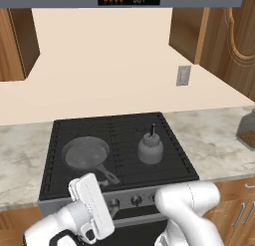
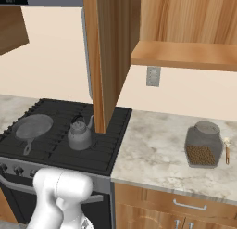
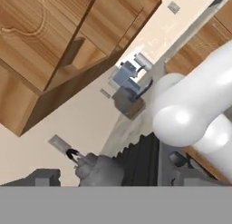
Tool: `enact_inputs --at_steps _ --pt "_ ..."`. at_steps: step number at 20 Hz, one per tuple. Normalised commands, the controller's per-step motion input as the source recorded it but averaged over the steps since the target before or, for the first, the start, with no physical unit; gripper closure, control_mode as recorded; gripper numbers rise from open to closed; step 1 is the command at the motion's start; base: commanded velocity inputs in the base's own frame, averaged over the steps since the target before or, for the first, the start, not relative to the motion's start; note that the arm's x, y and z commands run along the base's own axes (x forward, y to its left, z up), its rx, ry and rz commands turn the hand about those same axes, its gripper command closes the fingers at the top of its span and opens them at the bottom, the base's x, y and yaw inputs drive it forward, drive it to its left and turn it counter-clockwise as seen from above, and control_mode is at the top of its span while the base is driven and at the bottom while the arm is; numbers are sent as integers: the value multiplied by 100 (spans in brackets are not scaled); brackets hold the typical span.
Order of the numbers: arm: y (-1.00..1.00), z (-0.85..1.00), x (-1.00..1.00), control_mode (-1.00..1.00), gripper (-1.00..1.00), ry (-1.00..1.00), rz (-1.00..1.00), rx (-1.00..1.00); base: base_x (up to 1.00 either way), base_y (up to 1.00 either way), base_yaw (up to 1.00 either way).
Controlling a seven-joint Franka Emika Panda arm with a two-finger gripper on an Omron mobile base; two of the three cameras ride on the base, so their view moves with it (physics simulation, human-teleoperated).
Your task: Pick the pan from the cabinet and place it on the stove. Then turn on the stove burner for the pan.
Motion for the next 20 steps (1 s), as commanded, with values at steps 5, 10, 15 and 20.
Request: enact_inputs --at_steps 5,10,15,20 --pt "39 0 -21 -100 -100 -10 29 -18 0 0 0" --pt "21 -14 2 -100 -100 -4 30 -10 0 0 0" --pt "4 -35 3 -100 -100 2 7 -9 0 0 0" --pt "16 -49 1 -100 -100 0 5 -17 0 0 0"
